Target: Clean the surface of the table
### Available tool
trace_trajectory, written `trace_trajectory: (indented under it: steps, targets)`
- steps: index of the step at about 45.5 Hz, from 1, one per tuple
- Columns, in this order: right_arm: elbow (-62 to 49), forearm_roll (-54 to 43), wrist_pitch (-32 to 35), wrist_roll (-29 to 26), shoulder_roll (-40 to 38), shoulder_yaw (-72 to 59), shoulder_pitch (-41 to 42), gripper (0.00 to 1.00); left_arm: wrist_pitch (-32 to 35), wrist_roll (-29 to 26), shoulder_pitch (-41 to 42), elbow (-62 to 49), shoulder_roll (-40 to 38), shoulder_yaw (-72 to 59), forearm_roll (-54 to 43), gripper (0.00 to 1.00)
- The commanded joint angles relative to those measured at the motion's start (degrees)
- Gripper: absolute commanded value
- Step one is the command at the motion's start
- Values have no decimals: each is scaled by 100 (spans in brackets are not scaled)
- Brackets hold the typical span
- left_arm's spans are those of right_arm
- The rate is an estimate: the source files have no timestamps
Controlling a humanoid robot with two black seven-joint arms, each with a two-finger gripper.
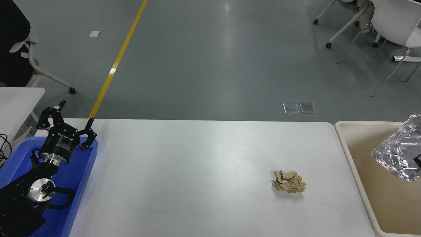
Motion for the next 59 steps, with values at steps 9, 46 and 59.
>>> trace_trajectory:
  steps: [9, 46, 59]
  targets:
    - [-128, 24, -153, 5, 400, 17, -337, 0, 0, 0, 0, 7, 0, 0, 0, 100]
    - [-128, 41, -153, 23, 374, 17, -460, 0, 0, 0, 0, -1, 0, 0, 0, 100]
    - [-154, 85, -319, 23, 357, 43, -451, 30, 0, 0, 0, -1, 0, 0, 0, 100]
